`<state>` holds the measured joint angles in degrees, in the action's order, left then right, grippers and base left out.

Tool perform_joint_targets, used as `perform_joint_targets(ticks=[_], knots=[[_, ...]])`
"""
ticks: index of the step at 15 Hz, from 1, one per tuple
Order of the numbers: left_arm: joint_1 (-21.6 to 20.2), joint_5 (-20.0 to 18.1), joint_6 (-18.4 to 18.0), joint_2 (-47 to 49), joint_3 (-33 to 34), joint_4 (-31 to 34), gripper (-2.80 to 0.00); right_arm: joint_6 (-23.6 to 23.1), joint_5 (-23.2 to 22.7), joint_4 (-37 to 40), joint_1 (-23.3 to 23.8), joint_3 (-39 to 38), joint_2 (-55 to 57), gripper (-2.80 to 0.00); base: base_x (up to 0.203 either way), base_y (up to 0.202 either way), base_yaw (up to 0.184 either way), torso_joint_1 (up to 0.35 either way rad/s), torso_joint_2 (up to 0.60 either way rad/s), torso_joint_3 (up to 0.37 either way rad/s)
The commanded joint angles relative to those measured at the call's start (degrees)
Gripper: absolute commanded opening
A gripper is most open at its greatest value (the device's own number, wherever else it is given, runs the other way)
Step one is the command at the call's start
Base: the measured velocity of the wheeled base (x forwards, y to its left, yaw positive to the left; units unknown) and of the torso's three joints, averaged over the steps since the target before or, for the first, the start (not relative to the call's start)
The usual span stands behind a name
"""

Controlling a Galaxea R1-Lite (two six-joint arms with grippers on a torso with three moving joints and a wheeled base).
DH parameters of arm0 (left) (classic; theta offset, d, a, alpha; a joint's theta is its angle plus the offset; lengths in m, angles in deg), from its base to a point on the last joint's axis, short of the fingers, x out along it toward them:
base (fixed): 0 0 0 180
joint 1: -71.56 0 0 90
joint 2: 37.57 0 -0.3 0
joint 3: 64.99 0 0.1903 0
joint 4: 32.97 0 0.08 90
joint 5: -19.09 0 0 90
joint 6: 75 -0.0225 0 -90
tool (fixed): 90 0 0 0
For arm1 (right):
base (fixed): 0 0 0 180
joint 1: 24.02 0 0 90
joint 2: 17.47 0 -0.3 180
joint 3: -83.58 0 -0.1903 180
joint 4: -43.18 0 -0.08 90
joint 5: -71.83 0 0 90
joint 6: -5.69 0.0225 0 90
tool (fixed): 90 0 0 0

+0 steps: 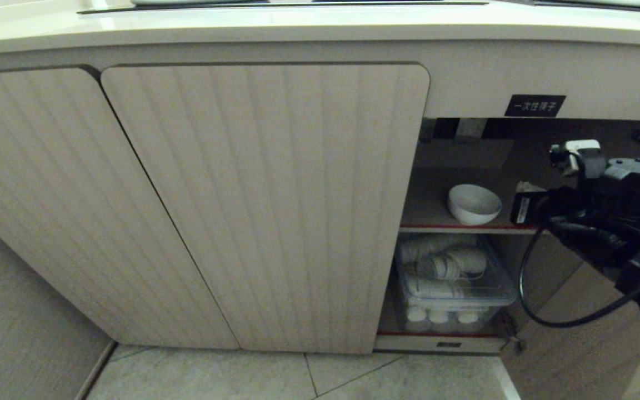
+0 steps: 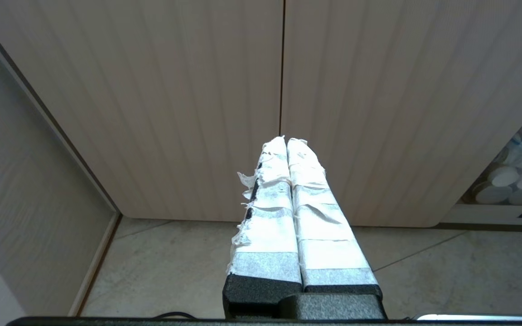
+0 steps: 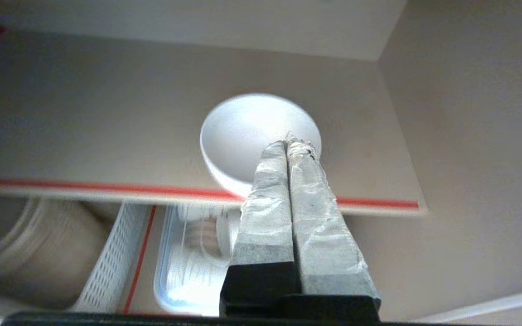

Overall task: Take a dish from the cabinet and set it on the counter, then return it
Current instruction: Close the cabinet door

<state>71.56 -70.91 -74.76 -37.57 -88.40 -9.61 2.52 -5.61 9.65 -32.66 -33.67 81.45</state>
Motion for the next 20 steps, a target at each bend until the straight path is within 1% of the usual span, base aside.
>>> perform_joint_targets(ticks=[1, 5, 8, 11, 13, 16, 19, 20], knots=[[0.00, 0.00, 0.02, 0.00, 0.01, 0.00, -2.80, -0.08, -0.18, 0.09, 0.20, -3.21, -4.75, -2.80, 0.000, 0.000, 0.000, 0.000, 0.00, 0.000], [0.00, 0.00, 0.02, 0.00, -0.02, 0.00, -2.80, -0.15, -0.31, 2.41, 0.29, -9.67, -12.94, -2.80, 0.000, 0.000, 0.000, 0.000, 0.00, 0.000], [0.00, 0.00, 0.02, 0.00, 0.03, 0.00, -2.80, -0.17, -0.53, 3.98, 0.29, -16.07, -18.53, -2.80, 0.000, 0.000, 0.000, 0.000, 0.00, 0.000], [0.00, 0.00, 0.02, 0.00, -0.04, 0.00, -2.80, -0.17, -3.24, 4.27, 0.29, -24.40, -25.46, -2.80, 0.000, 0.000, 0.000, 0.000, 0.00, 0.000], [0.00, 0.00, 0.02, 0.00, -0.04, 0.00, -2.80, -0.17, -5.85, 5.66, 0.34, -29.92, -31.18, -2.80, 0.000, 0.000, 0.000, 0.000, 0.00, 0.000], [0.00, 0.00, 0.02, 0.00, 0.04, 0.00, -2.80, -0.12, -9.23, 12.52, 1.60, -35.25, -38.83, -2.80, 0.000, 0.000, 0.000, 0.000, 0.00, 0.000], [0.00, 0.00, 0.02, 0.00, 0.05, 0.00, -2.80, -0.17, -13.62, 17.52, 5.34, -38.59, -45.65, -2.80, 0.000, 0.000, 0.000, 0.000, 0.00, 0.000], [0.00, 0.00, 0.02, 0.00, 0.05, 0.00, -2.80, -0.17, -14.79, 20.07, 5.93, -38.97, -48.42, -2.80, 0.000, 0.000, 0.000, 0.000, 0.00, 0.000]])
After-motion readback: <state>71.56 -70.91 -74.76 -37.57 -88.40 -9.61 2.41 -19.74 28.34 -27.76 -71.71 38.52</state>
